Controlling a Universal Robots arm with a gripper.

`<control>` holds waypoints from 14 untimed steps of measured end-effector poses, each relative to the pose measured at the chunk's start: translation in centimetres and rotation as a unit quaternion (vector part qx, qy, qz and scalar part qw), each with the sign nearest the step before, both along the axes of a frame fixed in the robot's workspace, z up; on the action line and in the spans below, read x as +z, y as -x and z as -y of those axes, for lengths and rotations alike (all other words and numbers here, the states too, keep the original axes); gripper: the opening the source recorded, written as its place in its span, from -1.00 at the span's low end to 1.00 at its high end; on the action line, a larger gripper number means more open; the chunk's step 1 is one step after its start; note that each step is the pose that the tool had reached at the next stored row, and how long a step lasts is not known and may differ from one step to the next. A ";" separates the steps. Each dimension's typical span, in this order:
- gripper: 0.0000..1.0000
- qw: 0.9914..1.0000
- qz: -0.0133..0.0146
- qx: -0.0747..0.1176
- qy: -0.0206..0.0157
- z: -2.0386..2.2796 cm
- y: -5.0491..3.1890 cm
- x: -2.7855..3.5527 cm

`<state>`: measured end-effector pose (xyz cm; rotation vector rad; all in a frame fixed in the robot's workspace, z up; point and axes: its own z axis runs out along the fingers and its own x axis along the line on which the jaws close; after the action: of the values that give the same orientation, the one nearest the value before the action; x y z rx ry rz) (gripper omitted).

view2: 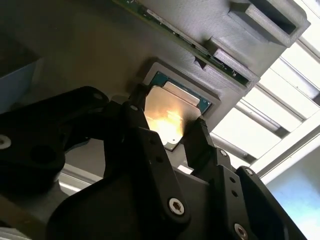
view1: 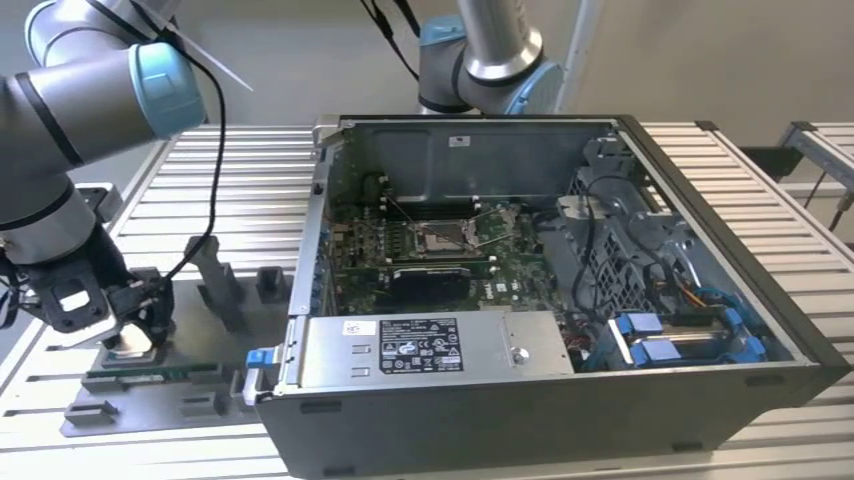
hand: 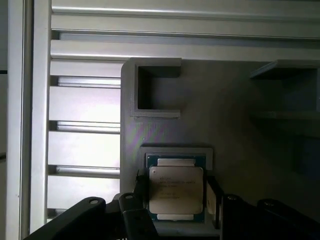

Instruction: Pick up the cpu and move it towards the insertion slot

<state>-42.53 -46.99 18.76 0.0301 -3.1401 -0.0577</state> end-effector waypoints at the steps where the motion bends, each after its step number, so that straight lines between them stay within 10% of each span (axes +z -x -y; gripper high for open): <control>1: -1.00 1.000 0.000 0.000 0.000 0.00 0.00 0.12; 14: -1.00 1.000 0.000 0.000 0.000 -0.01 0.00 1.49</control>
<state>-42.53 -46.98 20.25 0.0302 -3.1400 -0.0575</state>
